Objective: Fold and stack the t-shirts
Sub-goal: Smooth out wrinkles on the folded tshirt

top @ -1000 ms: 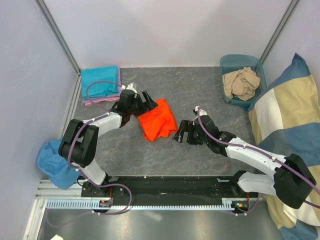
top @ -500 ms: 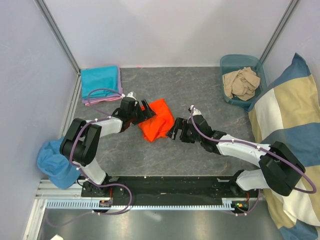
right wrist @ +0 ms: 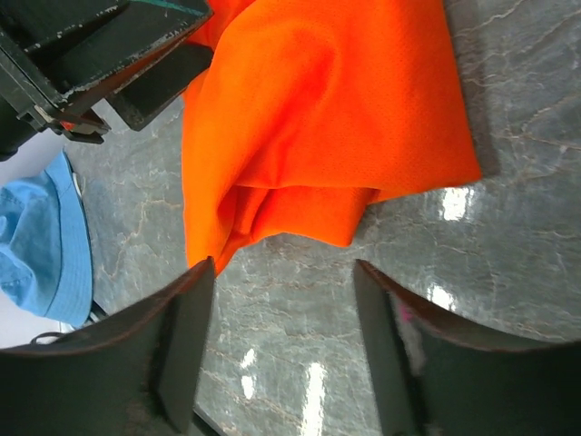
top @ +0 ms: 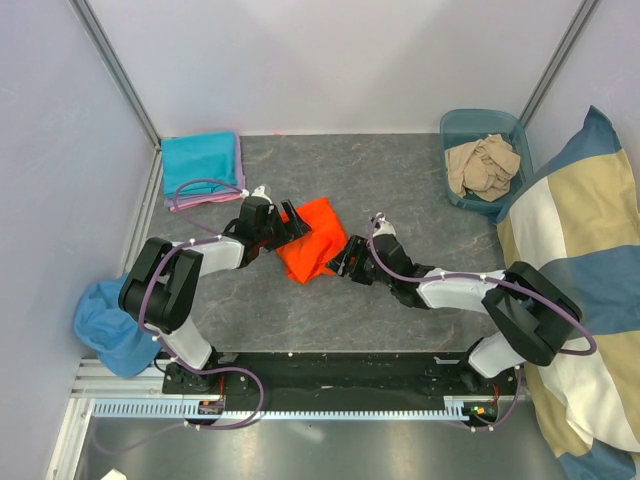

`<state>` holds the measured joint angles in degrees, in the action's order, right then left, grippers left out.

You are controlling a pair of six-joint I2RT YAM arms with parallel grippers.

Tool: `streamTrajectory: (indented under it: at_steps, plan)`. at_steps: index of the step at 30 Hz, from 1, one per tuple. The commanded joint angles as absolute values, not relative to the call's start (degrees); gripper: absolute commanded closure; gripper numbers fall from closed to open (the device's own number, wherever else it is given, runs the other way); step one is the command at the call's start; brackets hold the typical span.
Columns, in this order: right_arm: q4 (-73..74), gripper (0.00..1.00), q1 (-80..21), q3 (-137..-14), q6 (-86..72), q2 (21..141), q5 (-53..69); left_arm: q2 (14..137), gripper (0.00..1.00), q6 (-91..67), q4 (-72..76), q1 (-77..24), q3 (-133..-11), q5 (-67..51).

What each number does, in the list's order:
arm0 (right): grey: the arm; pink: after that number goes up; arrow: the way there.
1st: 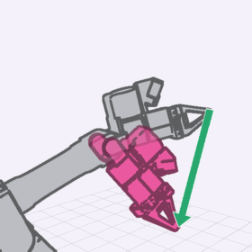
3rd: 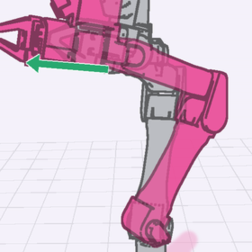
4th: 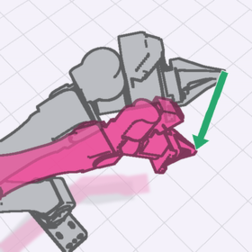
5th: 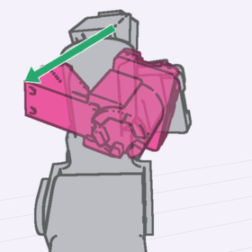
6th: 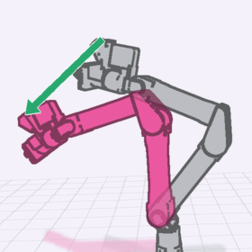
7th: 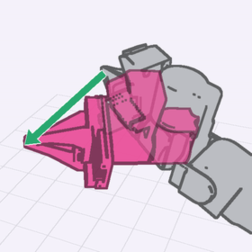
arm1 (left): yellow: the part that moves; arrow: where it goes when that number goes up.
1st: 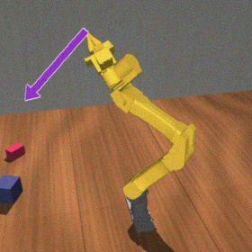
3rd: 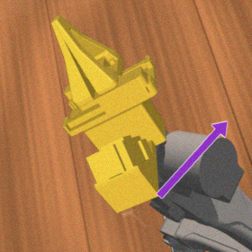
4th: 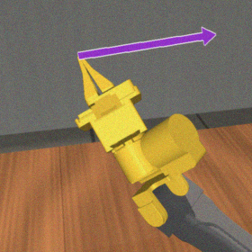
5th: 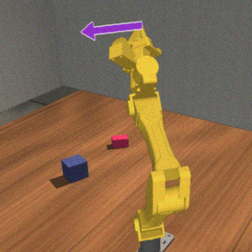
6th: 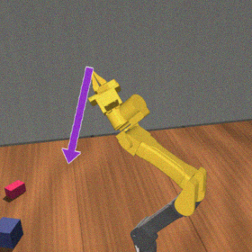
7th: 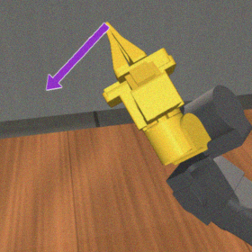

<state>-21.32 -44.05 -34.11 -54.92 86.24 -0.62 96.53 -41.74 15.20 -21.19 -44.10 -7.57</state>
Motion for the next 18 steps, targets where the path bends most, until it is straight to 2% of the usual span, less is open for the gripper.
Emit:
streamTrajectory:
  at_steps: [1, 5, 18]
  plan:
    - [-26.80, 0.34, -44.56, -34.89, -55.99, 87.80, -2.72, 96.50, 0.07, -42.27, 11.43, -21.09, -42.36, -5.62]
    - [-27.25, 0.39, -44.56, -35.07, -55.90, 88.85, -3.78, 96.59, 0.07, -42.10, 11.51, -21.01, -42.45, -5.71]
    - [-26.19, 0.41, -44.56, -40.68, -53.09, 95.18, -7.73, 95.89, 0.07, -42.28, 11.78, -21.01, -40.69, -5.19]
